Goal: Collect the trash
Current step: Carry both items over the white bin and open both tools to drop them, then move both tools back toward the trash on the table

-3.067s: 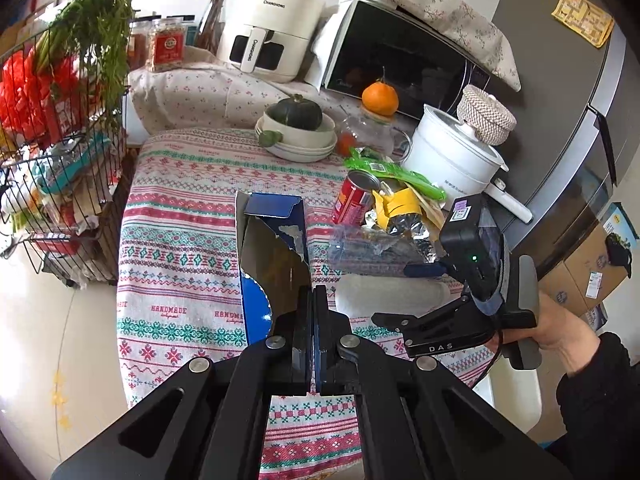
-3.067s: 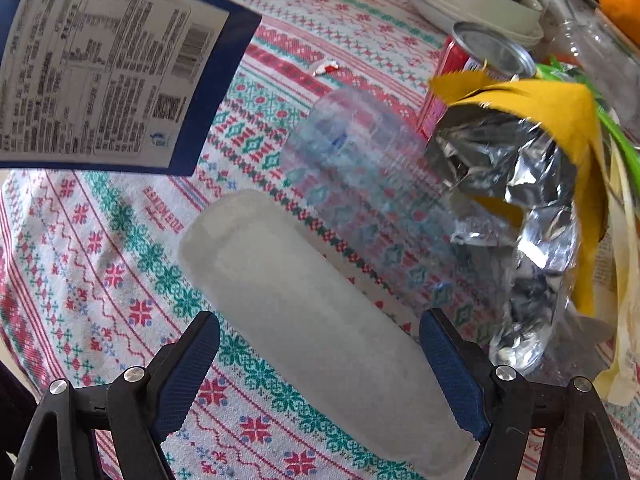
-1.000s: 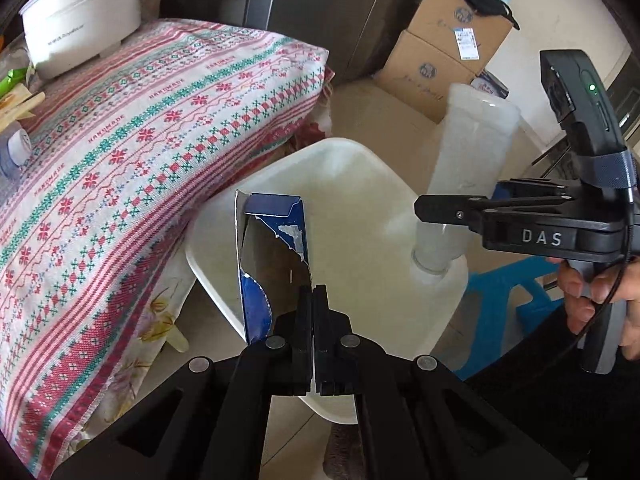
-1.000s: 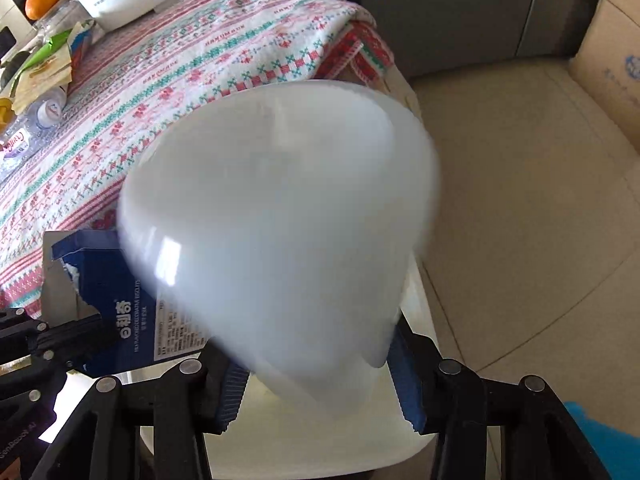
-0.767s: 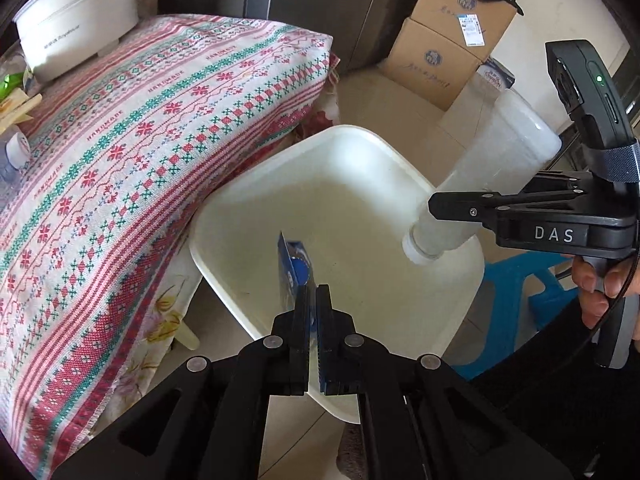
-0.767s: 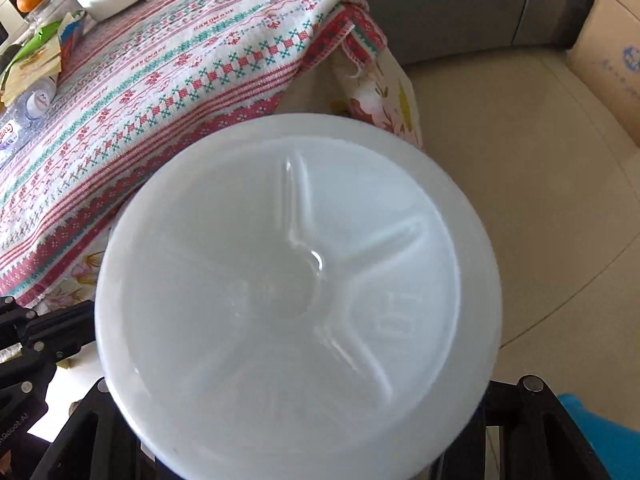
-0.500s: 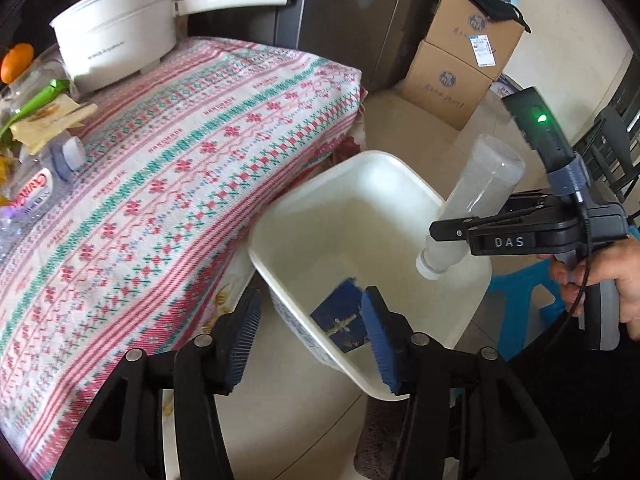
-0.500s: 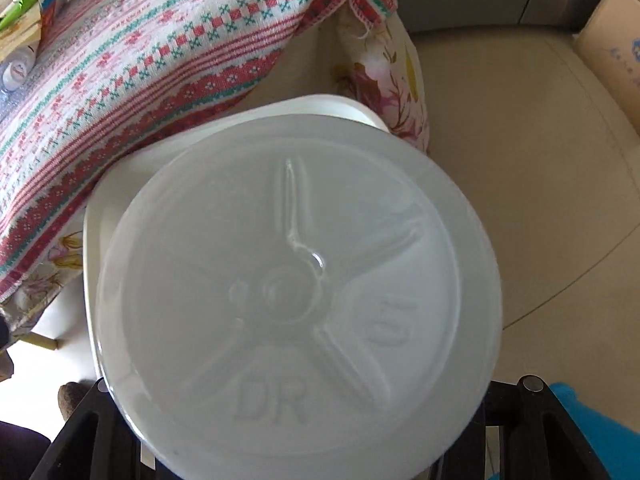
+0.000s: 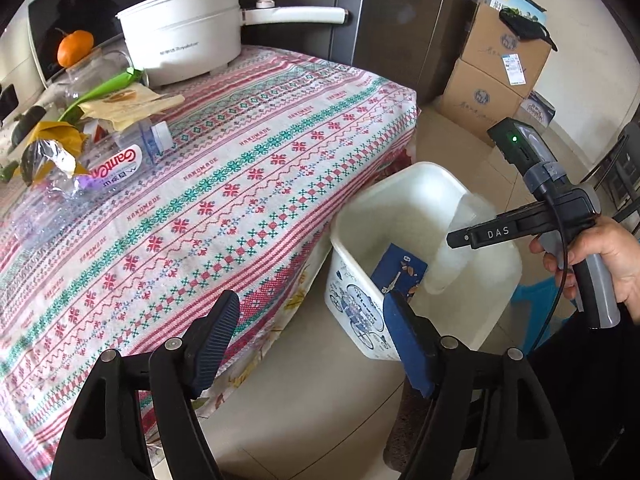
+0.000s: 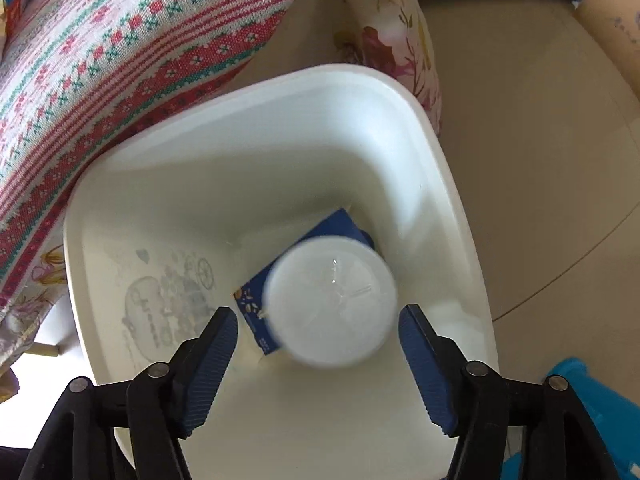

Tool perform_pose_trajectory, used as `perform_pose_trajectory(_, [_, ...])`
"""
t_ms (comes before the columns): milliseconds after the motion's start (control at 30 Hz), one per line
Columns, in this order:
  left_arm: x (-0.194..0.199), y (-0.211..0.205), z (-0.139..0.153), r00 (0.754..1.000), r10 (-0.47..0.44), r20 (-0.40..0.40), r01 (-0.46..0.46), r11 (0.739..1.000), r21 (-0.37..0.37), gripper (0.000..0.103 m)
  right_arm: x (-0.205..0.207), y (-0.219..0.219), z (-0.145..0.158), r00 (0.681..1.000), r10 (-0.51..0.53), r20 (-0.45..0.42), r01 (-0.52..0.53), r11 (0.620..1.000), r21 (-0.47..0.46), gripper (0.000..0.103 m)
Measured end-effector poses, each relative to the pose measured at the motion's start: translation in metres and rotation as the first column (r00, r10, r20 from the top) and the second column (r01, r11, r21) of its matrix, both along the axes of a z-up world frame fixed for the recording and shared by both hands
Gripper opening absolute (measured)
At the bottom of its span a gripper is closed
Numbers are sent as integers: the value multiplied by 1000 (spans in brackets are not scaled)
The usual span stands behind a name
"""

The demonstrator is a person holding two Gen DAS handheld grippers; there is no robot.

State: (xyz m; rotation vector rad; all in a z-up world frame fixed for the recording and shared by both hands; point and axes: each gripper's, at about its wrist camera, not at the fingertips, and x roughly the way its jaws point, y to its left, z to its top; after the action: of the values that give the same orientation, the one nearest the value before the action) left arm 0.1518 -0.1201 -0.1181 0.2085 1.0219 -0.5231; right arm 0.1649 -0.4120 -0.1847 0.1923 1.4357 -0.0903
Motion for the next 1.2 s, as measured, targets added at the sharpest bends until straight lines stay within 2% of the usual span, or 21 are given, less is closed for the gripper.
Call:
perform_pose_trajectory(267, [-1, 14, 7, 999, 26, 20, -26, 1000, -12, 80, -7, 8, 28, 997, -14, 82, 11, 999, 33, 72])
perform_pose_trajectory(400, [-1, 19, 11, 999, 36, 34, -35, 999, -16, 81, -15, 22, 56, 987, -12, 161, 3, 998, 56, 73])
perform_pose_trajectory(567, [2, 36, 20, 996, 63, 56, -62, 998, -25, 81, -18, 34, 87, 965, 12, 263, -26, 998, 50, 79])
perform_pose_trajectory(733, [16, 67, 24, 989, 140, 43, -138, 989, -48, 81, -8, 61, 86, 954, 29, 298, -41, 999, 35, 79])
perform_pose_trajectory(1033, [66, 139, 33, 946, 325, -1, -324, 943, -80, 81, 18, 103, 94, 939, 132, 316, -144, 990, 13, 80])
perform_pose_trajectory(1200, [107, 181, 45, 902, 433, 10, -425, 890, -163, 81, 32, 127, 96, 926, 198, 322, -202, 979, -22, 80])
